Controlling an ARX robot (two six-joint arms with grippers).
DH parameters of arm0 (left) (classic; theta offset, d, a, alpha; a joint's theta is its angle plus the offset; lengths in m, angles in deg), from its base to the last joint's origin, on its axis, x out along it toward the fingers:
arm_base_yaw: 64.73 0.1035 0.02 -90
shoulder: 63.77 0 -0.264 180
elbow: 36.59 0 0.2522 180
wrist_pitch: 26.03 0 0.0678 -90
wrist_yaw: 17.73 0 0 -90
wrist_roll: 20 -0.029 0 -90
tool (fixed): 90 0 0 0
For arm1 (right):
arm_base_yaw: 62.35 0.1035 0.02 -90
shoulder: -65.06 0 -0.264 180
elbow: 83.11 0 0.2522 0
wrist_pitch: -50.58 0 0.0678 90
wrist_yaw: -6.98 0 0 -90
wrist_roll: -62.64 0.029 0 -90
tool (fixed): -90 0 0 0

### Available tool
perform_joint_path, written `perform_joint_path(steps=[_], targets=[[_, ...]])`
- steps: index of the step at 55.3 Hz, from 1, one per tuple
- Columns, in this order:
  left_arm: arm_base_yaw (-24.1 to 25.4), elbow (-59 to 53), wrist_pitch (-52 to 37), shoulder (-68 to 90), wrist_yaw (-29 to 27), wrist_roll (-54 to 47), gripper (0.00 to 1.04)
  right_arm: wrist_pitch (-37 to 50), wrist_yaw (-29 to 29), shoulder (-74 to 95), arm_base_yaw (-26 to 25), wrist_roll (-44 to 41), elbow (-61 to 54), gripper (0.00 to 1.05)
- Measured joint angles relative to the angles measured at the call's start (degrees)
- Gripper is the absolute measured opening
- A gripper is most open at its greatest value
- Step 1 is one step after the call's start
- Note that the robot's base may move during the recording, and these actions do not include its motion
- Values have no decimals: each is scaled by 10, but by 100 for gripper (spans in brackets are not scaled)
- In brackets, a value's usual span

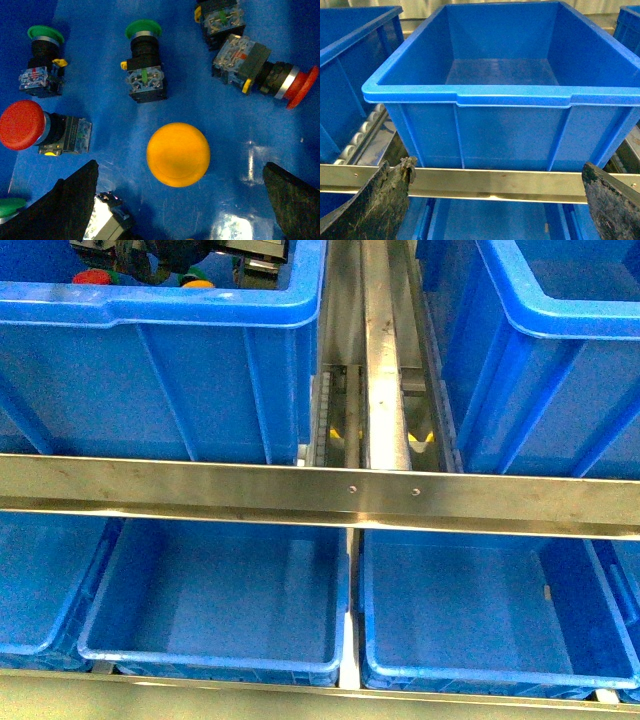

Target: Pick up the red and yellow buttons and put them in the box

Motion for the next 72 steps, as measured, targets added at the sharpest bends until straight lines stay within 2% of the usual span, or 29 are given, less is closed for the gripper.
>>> perform_joint_path(steps=[29,39,50,53,59,65,72], targets=[[1,75,41,61,-16,4,96,0,0,0,0,0,0,99],[3,104,51,88,-20,5,63,0,0,0,0,0,0,99],[3,106,49,93,-28,4,33,0,0,0,0,0,0,99],[3,103,37,92,-29,4,28,0,0,0,0,0,0,99],[3,65,-9,72,-26,11,25,0,0,0,0,0,0,99],[3,15,-57,31,9,26,25,0,0,0,0,0,0,99],[9,-76,-132,-92,56,41,25,0,0,0,0,0,0,99]])
